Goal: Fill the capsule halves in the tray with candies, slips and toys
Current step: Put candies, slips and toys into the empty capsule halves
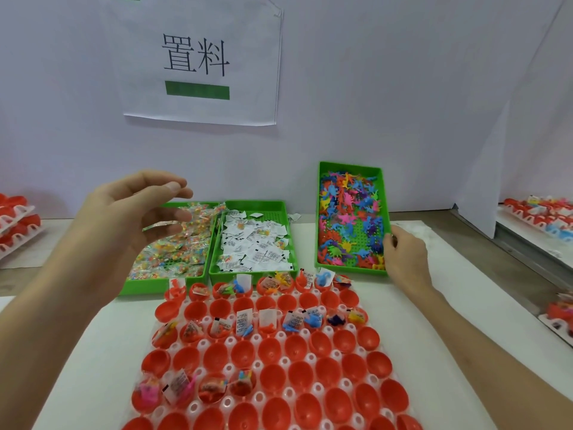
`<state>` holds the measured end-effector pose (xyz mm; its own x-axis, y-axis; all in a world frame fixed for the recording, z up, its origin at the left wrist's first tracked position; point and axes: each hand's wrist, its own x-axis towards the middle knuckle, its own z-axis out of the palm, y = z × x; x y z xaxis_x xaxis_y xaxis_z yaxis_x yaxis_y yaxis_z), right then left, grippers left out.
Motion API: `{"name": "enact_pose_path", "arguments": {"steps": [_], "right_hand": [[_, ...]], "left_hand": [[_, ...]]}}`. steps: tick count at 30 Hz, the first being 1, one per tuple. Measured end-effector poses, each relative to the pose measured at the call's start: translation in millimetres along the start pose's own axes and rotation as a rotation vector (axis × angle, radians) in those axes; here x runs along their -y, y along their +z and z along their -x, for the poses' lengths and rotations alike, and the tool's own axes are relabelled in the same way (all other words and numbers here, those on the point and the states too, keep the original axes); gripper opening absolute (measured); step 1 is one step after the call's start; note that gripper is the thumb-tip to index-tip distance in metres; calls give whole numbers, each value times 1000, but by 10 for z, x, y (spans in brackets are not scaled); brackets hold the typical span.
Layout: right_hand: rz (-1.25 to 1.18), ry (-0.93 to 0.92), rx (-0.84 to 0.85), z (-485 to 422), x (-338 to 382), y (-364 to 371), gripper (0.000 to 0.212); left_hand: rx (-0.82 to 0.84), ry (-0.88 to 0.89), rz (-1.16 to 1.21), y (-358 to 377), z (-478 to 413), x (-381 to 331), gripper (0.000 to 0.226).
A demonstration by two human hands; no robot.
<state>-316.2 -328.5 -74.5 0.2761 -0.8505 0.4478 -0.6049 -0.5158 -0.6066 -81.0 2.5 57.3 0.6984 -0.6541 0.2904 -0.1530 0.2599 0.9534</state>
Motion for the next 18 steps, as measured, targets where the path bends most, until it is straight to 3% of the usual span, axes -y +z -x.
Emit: {"name": "enact_pose_path", "arguments": {"steps": [18], "right_hand": [[33, 67, -114, 76, -102, -121, 23]], "left_hand": [[9, 5, -12, 40, 22, 8, 18]]}}
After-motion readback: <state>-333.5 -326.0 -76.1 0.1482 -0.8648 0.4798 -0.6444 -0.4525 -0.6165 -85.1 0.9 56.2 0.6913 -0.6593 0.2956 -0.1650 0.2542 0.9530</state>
